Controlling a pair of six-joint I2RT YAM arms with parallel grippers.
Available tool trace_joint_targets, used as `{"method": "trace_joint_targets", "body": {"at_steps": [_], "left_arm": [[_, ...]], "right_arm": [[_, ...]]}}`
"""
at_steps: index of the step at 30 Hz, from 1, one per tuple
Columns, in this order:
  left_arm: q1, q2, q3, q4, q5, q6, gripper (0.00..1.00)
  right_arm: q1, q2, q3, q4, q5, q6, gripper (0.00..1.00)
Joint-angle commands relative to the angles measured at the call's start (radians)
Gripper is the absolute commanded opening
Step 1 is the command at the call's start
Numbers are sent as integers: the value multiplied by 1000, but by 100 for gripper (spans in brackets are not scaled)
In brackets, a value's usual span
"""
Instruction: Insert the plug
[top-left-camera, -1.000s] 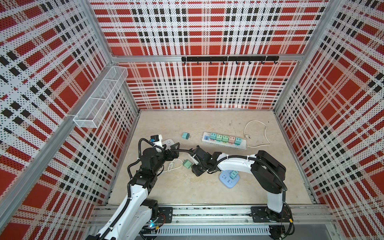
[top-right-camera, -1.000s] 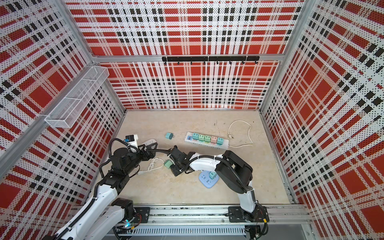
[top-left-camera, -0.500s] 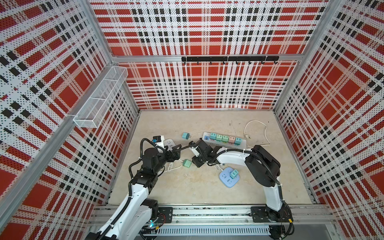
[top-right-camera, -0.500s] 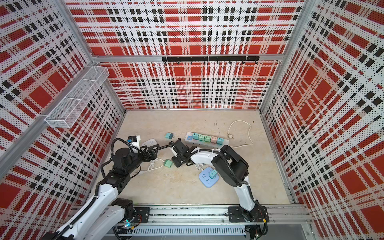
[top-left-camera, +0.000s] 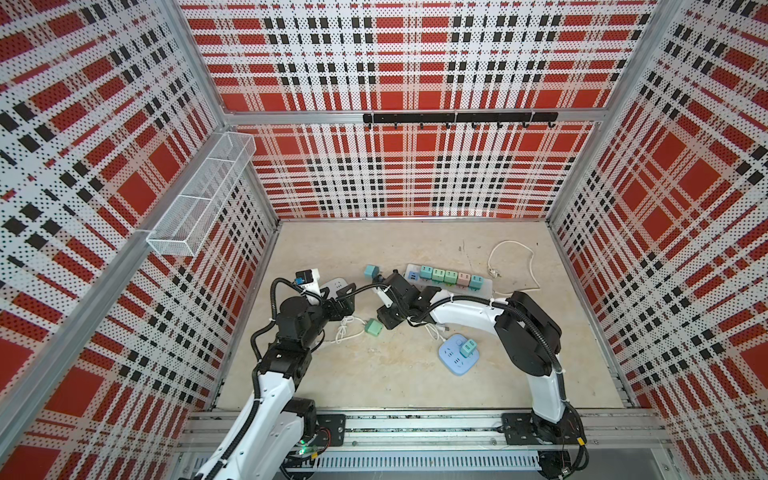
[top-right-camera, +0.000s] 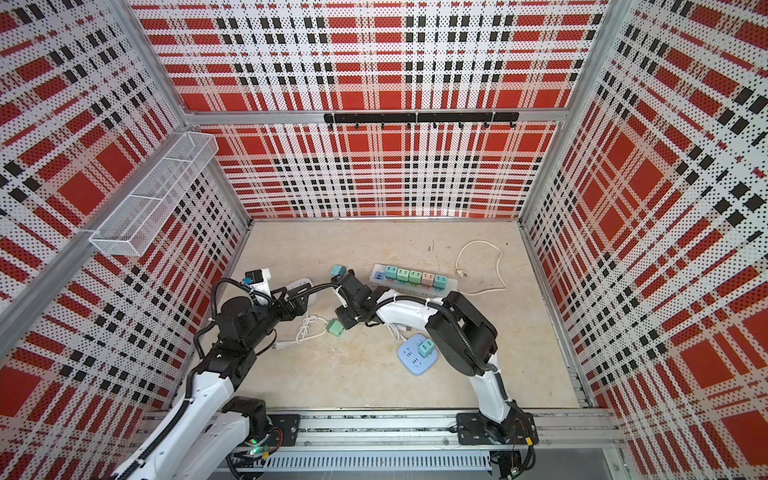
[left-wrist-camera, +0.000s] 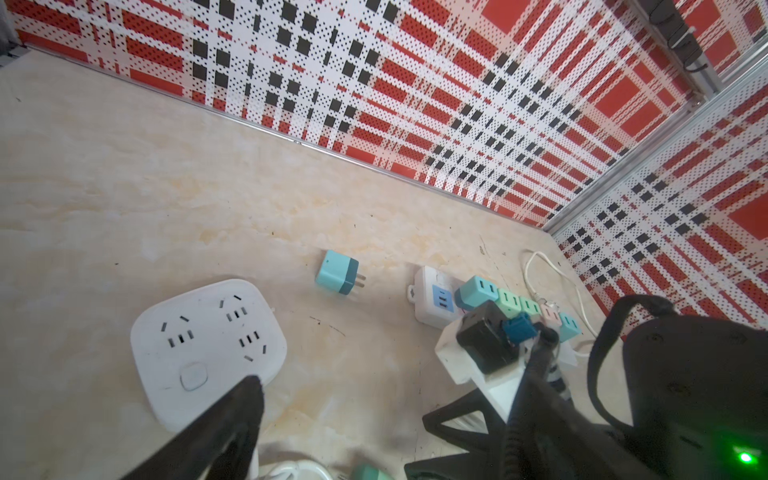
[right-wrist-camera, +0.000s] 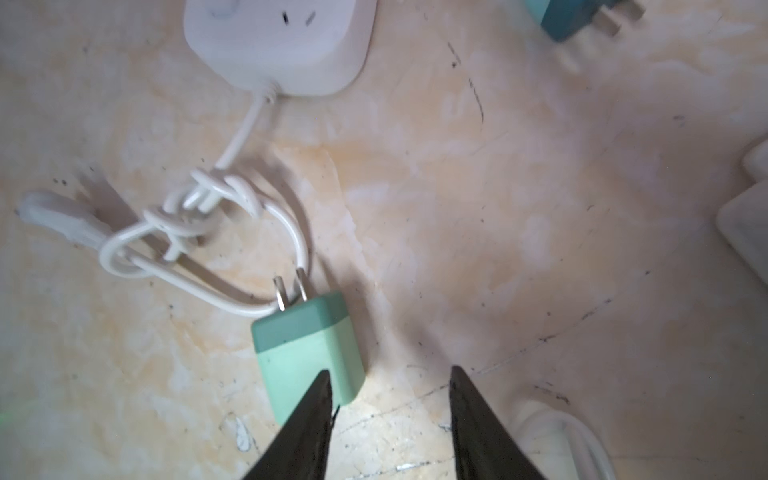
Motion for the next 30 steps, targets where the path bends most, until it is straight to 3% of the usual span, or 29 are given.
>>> {"method": "trace_joint_targets", "body": {"at_steps": [1,3,6,9,12,13,14,17,20,26,30], "left_arm": [[33,-37,-3,-1,-56,-28,96],[35,-46,-6,-7,-67,-32,96],[44,-82,-20,-38,-170,-62,98],[80,-111,-21,-84,-215,-54,100],[58,-96,-24,-2,17,15,99],[-2,-72,-19,62,103,47,99],[-84,-57,-1,78,110,78,99],[-345,-25,64,48,5,208,99],[-456,6,106,-6,-60,254,99],[-483,4,107,-46,-209,268,99],[-429,-103,73,-71,-358,170,100]], "right_arm": [[-57,46,69,-46,74,133,42],[-58,77,108,-60,81,139,41],[-58,122,154,-64,32,135,39],[-57,83,89,-4,24,125,43],[-41,-2,-29,116,-29,68,49],[-29,-25,-49,135,-18,59,50],[-20,-35,-52,138,-18,53,50],[-14,-46,-50,142,-39,76,48],[-15,-50,-51,158,-51,91,48],[-29,-115,-82,206,-88,101,48],[-34,-110,-65,177,-88,108,49]]}}
